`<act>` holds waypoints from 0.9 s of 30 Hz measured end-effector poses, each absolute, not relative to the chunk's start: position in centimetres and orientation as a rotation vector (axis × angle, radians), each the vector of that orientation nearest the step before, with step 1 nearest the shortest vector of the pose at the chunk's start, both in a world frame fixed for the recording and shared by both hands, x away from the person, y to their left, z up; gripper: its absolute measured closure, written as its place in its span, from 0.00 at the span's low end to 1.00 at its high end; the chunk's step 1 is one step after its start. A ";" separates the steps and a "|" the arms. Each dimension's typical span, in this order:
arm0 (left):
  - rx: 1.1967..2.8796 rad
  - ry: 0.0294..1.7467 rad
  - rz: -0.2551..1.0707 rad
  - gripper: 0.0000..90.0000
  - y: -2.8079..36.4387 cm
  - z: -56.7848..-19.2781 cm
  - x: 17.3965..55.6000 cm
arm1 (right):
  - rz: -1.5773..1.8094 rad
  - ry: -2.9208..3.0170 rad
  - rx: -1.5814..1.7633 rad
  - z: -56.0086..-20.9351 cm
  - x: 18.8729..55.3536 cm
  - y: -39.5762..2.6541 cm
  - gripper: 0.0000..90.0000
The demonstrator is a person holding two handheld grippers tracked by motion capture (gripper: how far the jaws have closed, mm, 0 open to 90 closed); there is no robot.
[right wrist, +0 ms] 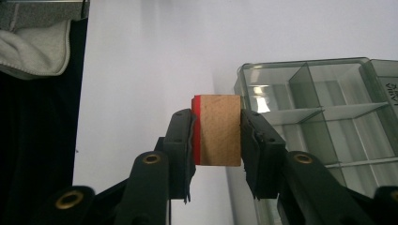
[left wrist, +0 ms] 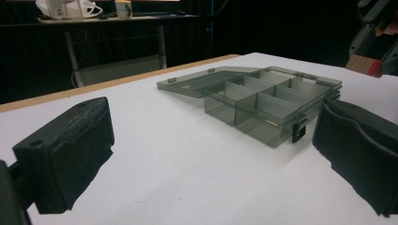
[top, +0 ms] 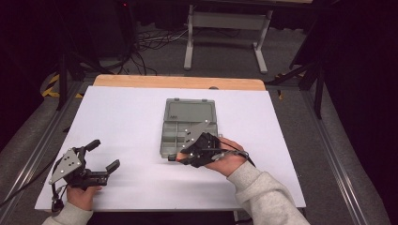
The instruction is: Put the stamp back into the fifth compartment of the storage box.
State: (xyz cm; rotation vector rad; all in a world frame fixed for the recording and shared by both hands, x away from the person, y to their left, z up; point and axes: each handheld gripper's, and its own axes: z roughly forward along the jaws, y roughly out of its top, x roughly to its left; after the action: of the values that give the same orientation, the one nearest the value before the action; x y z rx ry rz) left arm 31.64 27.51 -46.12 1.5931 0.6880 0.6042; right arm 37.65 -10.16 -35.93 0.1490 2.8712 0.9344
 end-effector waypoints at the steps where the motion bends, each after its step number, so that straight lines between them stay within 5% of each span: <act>1: 1.594 0.689 0.604 0.00 27.5 -46.1 31.6 | 0.936 2.868 0.149 -35.8 37.8 -10.1 0.73; 27: 1.594 0.683 0.604 0.00 27.5 -46.1 31.7 | 0.854 2.832 0.164 -35.2 40.9 -7.1 0.73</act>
State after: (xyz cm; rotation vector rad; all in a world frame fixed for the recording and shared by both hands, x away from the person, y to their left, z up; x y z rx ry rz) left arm 31.65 27.54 -46.11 1.5939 0.6830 0.6036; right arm 40.88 -7.09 -35.21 0.1643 2.8325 0.8543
